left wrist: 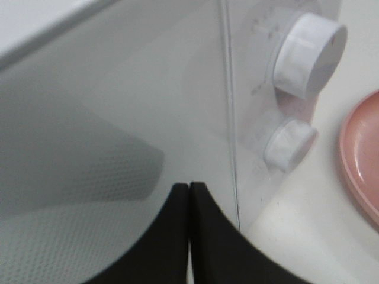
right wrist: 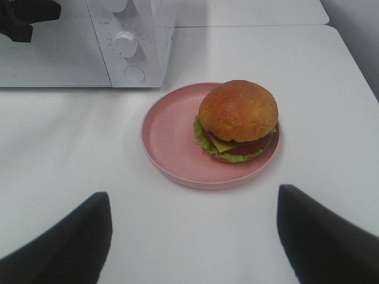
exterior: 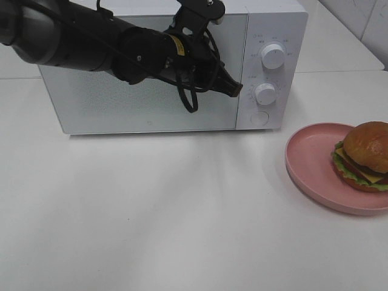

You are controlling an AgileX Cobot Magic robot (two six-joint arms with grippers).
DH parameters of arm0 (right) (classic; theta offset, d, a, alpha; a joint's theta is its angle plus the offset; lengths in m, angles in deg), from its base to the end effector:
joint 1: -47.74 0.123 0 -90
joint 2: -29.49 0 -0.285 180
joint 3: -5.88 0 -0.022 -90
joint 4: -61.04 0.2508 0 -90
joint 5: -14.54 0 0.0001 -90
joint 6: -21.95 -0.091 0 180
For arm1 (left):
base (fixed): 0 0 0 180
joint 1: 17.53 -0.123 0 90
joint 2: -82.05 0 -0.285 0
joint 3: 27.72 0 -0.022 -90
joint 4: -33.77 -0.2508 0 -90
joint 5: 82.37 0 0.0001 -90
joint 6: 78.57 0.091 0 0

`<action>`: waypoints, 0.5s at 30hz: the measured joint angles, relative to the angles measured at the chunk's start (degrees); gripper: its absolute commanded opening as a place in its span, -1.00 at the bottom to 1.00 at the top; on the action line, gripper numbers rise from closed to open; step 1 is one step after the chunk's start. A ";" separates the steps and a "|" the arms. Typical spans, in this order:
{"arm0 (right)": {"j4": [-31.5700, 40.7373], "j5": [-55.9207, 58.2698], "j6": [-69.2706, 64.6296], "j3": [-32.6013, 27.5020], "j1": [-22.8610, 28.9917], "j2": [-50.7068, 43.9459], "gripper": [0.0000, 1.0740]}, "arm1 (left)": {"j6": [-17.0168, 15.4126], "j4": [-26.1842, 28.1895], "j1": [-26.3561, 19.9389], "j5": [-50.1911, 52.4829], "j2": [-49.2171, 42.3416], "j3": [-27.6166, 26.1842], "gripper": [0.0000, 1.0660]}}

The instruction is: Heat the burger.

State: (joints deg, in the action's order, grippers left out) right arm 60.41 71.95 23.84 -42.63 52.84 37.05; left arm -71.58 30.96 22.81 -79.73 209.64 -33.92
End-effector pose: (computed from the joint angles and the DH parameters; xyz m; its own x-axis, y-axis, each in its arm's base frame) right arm -0.0032 -0.0011 0.2824 -0.3934 -0.0742 -0.9164 -0.0958 0.9946 -0.0394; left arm 0.3651 -0.3103 0.1931 -0.2509 0.4363 -0.8641 0.7018 0.6969 0.1481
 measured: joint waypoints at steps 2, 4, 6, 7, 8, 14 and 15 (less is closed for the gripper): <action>0.00 0.00 0.00 0.00 0.00 0.00 0.36 | 0.06 -0.23 0.57 -1.60 0.80 -1.38 -0.99; 0.00 0.00 0.00 0.00 0.00 0.00 0.36 | 0.06 -0.92 0.92 -3.95 1.38 -2.75 -0.99; 0.00 0.00 0.00 0.00 0.00 0.00 0.36 | 0.06 -1.78 1.26 -6.65 1.55 -3.90 -0.99; 0.00 0.00 0.00 0.00 0.00 0.00 0.36 | 0.06 -1.78 1.26 -6.65 1.55 -3.90 -0.99; 0.00 0.00 0.00 0.00 0.00 0.00 0.36 | 0.23 -2.35 1.55 -9.34 1.55 -4.81 -0.99; 0.00 0.00 0.00 0.00 0.00 0.00 0.36 | 0.86 -3.50 1.72 -17.53 -0.17 -5.96 -0.99; 0.00 0.00 0.00 0.00 0.00 0.00 0.36 | 0.86 -3.55 1.72 -21.77 -1.72 -6.07 -0.99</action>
State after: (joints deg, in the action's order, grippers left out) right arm 60.41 71.95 23.84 -42.63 52.84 37.05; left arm -70.72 27.41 24.53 -101.51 207.92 -40.00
